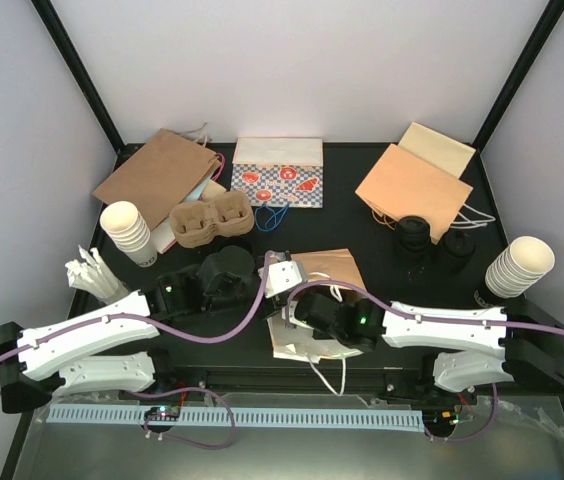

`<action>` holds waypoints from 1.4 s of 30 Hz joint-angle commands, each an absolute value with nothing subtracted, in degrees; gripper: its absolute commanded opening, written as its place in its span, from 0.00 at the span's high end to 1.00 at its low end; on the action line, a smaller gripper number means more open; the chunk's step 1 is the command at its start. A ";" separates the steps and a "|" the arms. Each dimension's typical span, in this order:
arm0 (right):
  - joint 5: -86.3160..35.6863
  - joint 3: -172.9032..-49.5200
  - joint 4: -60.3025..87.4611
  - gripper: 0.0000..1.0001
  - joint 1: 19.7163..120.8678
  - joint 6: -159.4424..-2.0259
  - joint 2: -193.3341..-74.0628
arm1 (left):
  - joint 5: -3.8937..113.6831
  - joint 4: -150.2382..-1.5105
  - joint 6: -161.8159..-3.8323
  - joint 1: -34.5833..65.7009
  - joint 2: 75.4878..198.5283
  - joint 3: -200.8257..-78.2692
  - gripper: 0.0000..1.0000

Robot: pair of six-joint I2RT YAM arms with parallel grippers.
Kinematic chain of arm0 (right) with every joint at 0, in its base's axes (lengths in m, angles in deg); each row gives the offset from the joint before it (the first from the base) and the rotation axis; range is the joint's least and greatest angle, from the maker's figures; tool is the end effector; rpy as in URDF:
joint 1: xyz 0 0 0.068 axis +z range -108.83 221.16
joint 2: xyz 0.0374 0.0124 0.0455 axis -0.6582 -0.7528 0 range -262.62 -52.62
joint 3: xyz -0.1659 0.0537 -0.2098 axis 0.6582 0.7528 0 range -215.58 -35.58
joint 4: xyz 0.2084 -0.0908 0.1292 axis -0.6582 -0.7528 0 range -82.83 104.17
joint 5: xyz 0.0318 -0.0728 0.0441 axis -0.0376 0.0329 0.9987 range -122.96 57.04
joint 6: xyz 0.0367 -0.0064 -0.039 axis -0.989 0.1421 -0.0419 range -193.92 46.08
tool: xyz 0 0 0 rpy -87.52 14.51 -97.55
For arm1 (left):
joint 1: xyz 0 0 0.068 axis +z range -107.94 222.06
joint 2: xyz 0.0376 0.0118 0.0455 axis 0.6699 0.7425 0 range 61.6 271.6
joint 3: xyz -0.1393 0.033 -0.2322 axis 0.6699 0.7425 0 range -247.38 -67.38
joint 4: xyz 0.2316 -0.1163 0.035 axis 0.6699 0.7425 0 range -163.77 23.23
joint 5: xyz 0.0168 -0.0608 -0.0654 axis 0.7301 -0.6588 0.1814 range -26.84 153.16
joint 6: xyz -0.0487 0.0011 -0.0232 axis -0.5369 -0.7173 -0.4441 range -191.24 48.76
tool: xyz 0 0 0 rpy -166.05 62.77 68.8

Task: Pack the takeout coffee

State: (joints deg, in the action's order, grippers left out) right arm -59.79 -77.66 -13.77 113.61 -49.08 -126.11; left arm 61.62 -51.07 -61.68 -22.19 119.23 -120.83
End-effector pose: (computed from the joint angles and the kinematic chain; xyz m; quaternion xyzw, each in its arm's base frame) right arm 0.0873 0.2232 0.1992 -0.6636 0.6659 -0.1010 0.3255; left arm 0.0971 -0.2032 0.3288 0.5172 0.6771 -0.2505 0.4597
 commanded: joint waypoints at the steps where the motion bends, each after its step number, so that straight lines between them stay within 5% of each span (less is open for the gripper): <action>1: -63.47 -77.61 -9.67 0.99 113.38 -48.78 -123.48 | 59.20 -50.67 -62.94 -22.98 119.21 -122.05 0.99; 8: -70.89 -75.46 -4.36 0.99 112.17 -47.37 -120.08 | 58.92 -50.63 -63.06 -23.03 119.17 -122.11 0.99; 24: -66.69 -78.30 -6.36 0.99 108.31 -46.11 -128.48 | 58.77 -50.86 -63.33 -23.05 119.32 -122.14 0.98; 42: -45.06 -80.09 -20.87 0.99 110.41 -46.97 -132.51 | 59.20 -51.55 -63.33 -23.14 119.56 -122.24 0.98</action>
State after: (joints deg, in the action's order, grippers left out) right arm -51.50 -79.98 -17.68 108.74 -46.41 -130.83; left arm 62.45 -50.46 -62.93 -22.15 119.12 -120.83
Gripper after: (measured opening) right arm 0.014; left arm 0.018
